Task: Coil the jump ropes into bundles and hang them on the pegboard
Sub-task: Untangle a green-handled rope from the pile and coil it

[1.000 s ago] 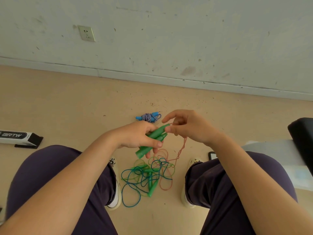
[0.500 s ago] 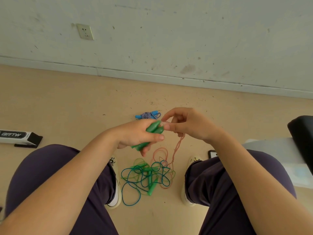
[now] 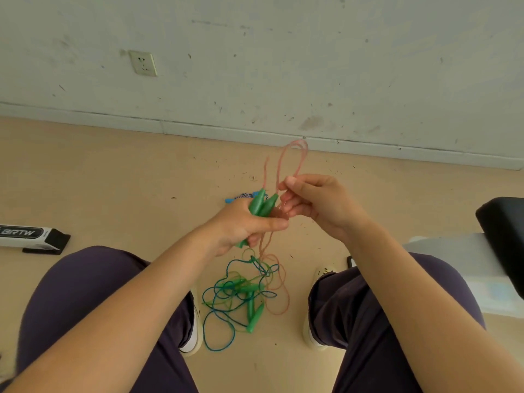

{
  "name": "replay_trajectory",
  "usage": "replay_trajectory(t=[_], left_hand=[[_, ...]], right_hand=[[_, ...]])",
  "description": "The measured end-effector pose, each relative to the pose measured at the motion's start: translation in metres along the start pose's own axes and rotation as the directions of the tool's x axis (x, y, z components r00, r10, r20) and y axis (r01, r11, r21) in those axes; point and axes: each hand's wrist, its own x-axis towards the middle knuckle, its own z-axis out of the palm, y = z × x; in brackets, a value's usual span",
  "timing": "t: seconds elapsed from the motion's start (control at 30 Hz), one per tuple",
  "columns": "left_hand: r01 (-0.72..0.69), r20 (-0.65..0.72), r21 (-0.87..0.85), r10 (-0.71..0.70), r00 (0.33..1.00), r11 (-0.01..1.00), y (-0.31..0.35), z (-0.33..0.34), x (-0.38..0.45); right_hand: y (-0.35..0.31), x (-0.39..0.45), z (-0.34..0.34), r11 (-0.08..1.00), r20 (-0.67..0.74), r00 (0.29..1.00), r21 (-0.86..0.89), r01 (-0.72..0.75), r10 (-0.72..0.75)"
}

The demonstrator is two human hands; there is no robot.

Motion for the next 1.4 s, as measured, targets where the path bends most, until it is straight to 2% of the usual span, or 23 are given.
replay_trajectory(t=[0.07, 0.13, 0.2, 0.27, 0.33, 0.4, 0.47, 0.53, 0.6, 0.67, 0.7, 0.73, 0.83, 0.9, 0.97, 1.0, 1.07, 1.1, 1.23, 1.4], left_hand=[[0.018, 0.023, 0.037, -0.019, 1.0, 0.999, 0.002, 0.0, -0.001], [0.009, -0.022, 0.073, -0.007, 1.0, 0.997, 0.003, 0.0, 0.0], [0.008, -0.093, 0.067, -0.001, 0.996, 0.998, 0.003, -0.002, 0.002], [-0.005, -0.151, -0.011, 0.003, 0.988, 1.0, 0.004, -0.003, 0.003], [-0.034, -0.198, -0.132, 0.007, 0.98, 0.991, 0.006, -0.003, 0.004], [-0.063, -0.229, -0.232, 0.009, 0.973, 0.971, 0.01, -0.004, 0.005], [-0.115, -0.292, -0.282, 0.029, 0.956, 0.952, 0.012, -0.006, 0.006], [-0.191, -0.452, -0.315, 0.03, 0.891, 0.93, 0.013, -0.012, 0.008], [-0.251, -0.622, -0.324, -0.005, 0.783, 0.912, 0.014, -0.025, 0.01], [-0.273, -0.73, -0.304, -0.039, 0.682, 0.913, 0.014, -0.04, 0.01], [-0.258, -0.751, -0.302, -0.062, 0.658, 0.918, 0.012, -0.045, 0.009], [-0.225, -0.738, -0.314, -0.088, 0.669, 0.922, 0.011, -0.047, 0.008], [-0.053, -0.538, -0.363, -0.162, 0.827, 0.93, 0.006, -0.035, 0.004], [0.045, -0.396, -0.337, -0.185, 0.9, 0.94, 0.004, -0.022, 0.001], [0.061, -0.271, -0.307, -0.149, 0.951, 0.95, 0.006, -0.012, -0.001], [0.047, -0.218, -0.297, -0.116, 0.969, 0.954, 0.007, -0.01, -0.001], [-0.004, -0.146, -0.289, -0.04, 0.989, 0.957, 0.007, -0.007, -0.001], [-0.016, -0.116, -0.277, -0.017, 0.993, 0.961, 0.007, -0.006, 0.0], [0.023, -0.081, -0.149, -0.036, 0.996, 0.989, 0.003, 0.003, 0.002], [0.018, -0.196, -0.003, -0.018, 0.98, 1.0, 0.001, 0.004, 0.006]], right_hand=[[-0.002, 0.001, -0.001, 0.996, -0.054, 0.999, 0.09, 0.009, -0.004], [-0.004, 0.002, -0.005, 0.987, -0.121, 0.993, 0.157, 0.028, -0.009], [-0.002, 0.003, -0.006, 0.989, -0.143, 0.99, 0.148, 0.03, -0.009], [0.003, 0.004, -0.005, 1.0, -0.076, 0.997, 0.021, -0.013, 0.014], [0.009, 0.002, 0.0, 0.985, 0.092, 0.993, -0.161, -0.065, 0.081], [0.017, -0.001, 0.006, 0.947, 0.256, 0.951, -0.31, -0.088, 0.172], [0.023, -0.001, 0.011, 0.909, 0.284, 0.937, -0.41, -0.074, 0.204], [0.022, -0.001, 0.01, 0.88, 0.216, 0.952, -0.465, -0.094, 0.216], [0.016, -0.001, 0.005, 0.834, 0.119, 0.967, -0.537, -0.128, 0.225], [0.008, -0.002, -0.005, 0.805, 0.068, 0.976, -0.579, -0.131, 0.207], [0.004, -0.003, -0.01, 0.823, 0.066, 0.98, -0.555, -0.121, 0.188], [0.001, -0.004, -0.013, 0.863, 0.074, 0.984, -0.494, -0.105, 0.162], [-0.003, -0.006, -0.014, 0.971, 0.088, 0.994, -0.233, -0.044, 0.066], [-0.002, -0.004, -0.01, 0.996, 0.072, 0.997, -0.087, -0.028, 0.034], [0.002, -0.002, -0.006, 0.999, 0.039, 0.999, -0.053, -0.007, 0.009], [0.002, -0.001, -0.005, 0.994, 0.012, 1.0, -0.104, 0.014, -0.013], [0.003, 0.001, -0.003, 0.976, -0.041, 0.998, -0.213, 0.047, -0.057], [0.003, 0.002, -0.002, 0.976, -0.053, 0.996, -0.209, 0.056, -0.068], [0.004, 0.004, 0.0, 0.998, -0.025, 0.998, 0.016, 0.053, -0.052], [0.0, 0.007, -0.008, 0.971, -0.133, 0.988, 0.216, 0.103, -0.075]])
